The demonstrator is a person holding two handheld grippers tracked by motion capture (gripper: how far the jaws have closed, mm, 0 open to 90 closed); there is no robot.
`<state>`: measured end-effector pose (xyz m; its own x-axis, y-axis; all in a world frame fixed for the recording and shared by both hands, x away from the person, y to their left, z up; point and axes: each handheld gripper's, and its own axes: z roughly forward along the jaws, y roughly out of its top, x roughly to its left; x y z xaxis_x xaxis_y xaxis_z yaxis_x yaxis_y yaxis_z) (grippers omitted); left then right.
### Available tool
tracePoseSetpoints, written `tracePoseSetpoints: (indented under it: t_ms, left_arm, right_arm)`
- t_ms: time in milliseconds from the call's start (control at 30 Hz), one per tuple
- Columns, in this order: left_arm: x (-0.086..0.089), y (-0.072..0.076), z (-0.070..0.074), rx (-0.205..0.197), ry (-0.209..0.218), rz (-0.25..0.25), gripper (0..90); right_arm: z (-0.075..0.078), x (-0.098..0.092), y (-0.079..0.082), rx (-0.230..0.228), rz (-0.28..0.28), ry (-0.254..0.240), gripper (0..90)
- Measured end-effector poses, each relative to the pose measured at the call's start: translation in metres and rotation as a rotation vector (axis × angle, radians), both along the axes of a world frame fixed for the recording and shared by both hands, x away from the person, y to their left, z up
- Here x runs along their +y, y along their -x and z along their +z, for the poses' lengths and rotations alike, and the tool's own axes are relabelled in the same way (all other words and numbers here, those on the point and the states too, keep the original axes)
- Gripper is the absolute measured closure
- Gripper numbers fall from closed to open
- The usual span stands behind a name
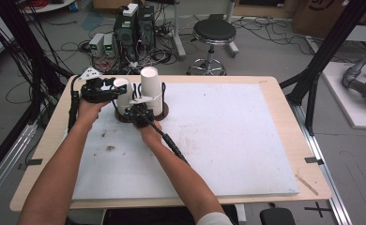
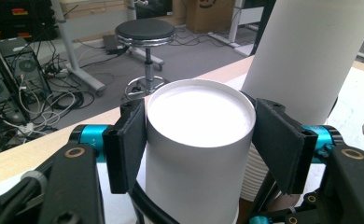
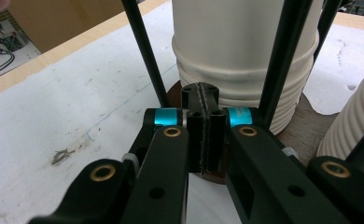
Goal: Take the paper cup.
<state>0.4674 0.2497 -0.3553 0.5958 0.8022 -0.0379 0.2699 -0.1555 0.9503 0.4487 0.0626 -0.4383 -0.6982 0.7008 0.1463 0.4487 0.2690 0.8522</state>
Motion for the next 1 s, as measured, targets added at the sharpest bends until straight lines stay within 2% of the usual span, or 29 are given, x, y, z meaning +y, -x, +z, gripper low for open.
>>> tracePoseSetpoints:
  t_ms: [267, 367, 400, 433, 500, 533, 567, 600, 633, 700, 867, 1000]
  left_arm:
    - [0.004, 0.004, 0.009, -0.027, 0.044, 0.013, 37.7]
    - [0.004, 0.005, 0.02, -0.05, 0.067, 0.01, 38.9]
    - [0.005, 0.008, 0.022, -0.076, 0.065, -0.004, 80.3]
    - [0.005, 0.012, 0.025, -0.133, 0.048, 0.031, 77.3]
    - [0.006, 0.011, 0.029, -0.121, 0.059, 0.035, 76.2]
    - [0.005, 0.011, 0.029, -0.115, 0.047, 0.051, 59.3]
    - [0.006, 0.009, 0.027, -0.096, 0.048, 0.064, 47.8]
    - [0.006, 0.008, 0.025, -0.071, 0.064, 0.075, 40.2]
    - [0.006, 0.006, 0.023, -0.054, 0.074, 0.076, 40.2]
    - [0.005, 0.005, 0.019, -0.043, 0.079, 0.074, 31.3]
    - [-0.001, 0.001, 0.015, -0.03, 0.092, 0.037, 27.7]
    - [-0.007, -0.003, 0.012, -0.009, 0.072, 0.014, 24.7]
  right_arm:
    - [-0.001, 0.001, 0.0, -0.004, 0.0, 0.008, 90.0]
    - [-0.002, 0.001, 0.0, -0.002, 0.004, 0.012, 90.0]
    - [-0.002, 0.001, 0.0, -0.002, -0.004, 0.014, 90.0]
    - [-0.003, 0.001, -0.001, 0.005, -0.001, 0.016, 90.0]
    - [-0.005, 0.001, -0.001, 0.013, 0.002, 0.021, 90.0]
    - [-0.006, 0.002, -0.001, 0.02, -0.002, 0.031, 90.0]
    - [-0.006, 0.002, -0.001, 0.018, -0.001, 0.028, 89.9]
    - [-0.006, 0.001, -0.002, 0.02, 0.003, 0.026, 89.9]
    - [-0.006, 0.001, -0.002, 0.02, 0.003, 0.026, 89.9]
    - [-0.006, 0.001, -0.002, 0.019, 0.006, 0.028, 89.8]
    - [-0.006, 0.001, -0.002, 0.02, 0.009, 0.024, 89.8]
    - [-0.002, 0.001, -0.001, 0.007, 0.017, 0.006, 89.9]
